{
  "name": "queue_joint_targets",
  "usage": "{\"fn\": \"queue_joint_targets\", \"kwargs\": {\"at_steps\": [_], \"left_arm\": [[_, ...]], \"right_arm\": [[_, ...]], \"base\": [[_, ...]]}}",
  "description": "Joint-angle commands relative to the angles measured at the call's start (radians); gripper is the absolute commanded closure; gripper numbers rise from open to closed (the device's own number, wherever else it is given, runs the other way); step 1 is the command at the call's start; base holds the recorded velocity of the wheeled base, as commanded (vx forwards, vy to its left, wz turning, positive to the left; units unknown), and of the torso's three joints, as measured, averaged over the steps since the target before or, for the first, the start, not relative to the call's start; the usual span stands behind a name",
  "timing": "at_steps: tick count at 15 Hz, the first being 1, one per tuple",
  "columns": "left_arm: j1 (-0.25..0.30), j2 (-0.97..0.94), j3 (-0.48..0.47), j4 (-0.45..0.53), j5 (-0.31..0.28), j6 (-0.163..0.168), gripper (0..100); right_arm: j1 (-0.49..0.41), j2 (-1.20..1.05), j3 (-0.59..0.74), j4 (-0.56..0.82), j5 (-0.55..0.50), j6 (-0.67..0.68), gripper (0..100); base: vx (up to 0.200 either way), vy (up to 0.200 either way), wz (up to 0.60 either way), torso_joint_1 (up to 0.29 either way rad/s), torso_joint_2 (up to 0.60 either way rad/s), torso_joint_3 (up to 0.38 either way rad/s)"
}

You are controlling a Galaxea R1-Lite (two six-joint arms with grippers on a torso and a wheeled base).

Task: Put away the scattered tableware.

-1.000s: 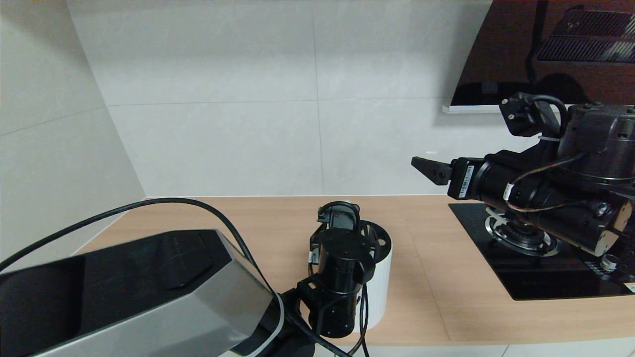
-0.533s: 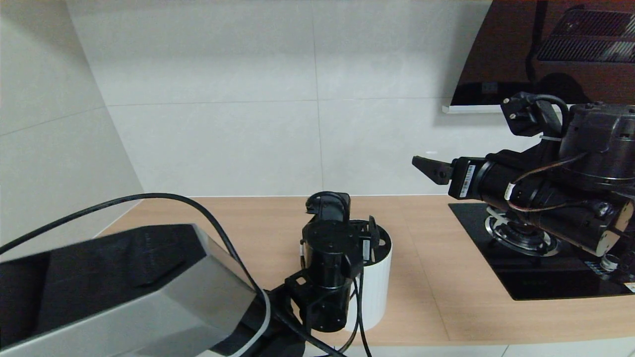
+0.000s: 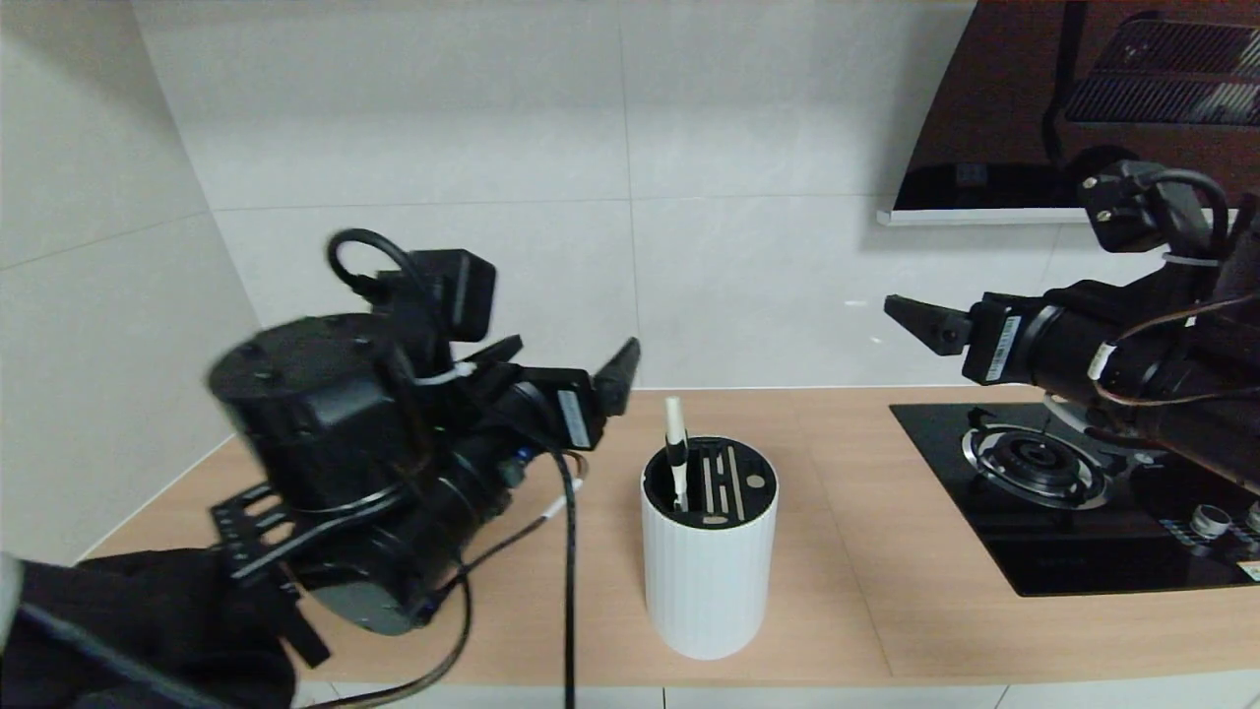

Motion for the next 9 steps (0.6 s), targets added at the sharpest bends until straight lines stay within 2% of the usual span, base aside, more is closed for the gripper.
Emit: {"fn": "queue_joint_targets", "kwargs": {"at_steps": [1,3,5,6,7,9], "left_arm": [[0.147,-0.385,0.119,0.197,-0.029,-0.001,0],[0.165,-0.636,0.210,0.366,-0.085,-0.003,0],[0.176,-0.854,0.248,0.541,-0.111,-0.003,0],[0.227,-0.949,0.250,0.644,-0.116,-0.003,0],[0.260,-1.012,0.248,0.713,-0.124,-0.003,0],[0.339,-1.195,0.250,0.869,-0.144,0.001,0]], "right_arm": [[-0.035,-0.113,0.074,0.002,0.001,-0.004,0],[-0.067,-0.245,0.200,0.002,-0.001,-0.007,0],[-0.135,-0.408,0.294,0.011,0.001,-0.009,0],[-0.173,-0.505,0.323,0.050,0.001,-0.009,0],[-0.201,-0.581,0.338,0.103,0.001,-0.011,0],[-0.252,-0.840,0.344,0.360,-0.001,-0.026,0]], "base": [[0.000,0.000,0.00,0.000,0.00,0.000],[0.000,0.000,0.00,0.000,0.00,0.000],[0.000,0.000,0.00,0.000,0.00,0.000],[0.000,0.000,0.00,0.000,0.00,0.000],[0.000,0.000,0.00,0.000,0.00,0.000],[0.000,0.000,0.00,0.000,0.00,0.000]]}}
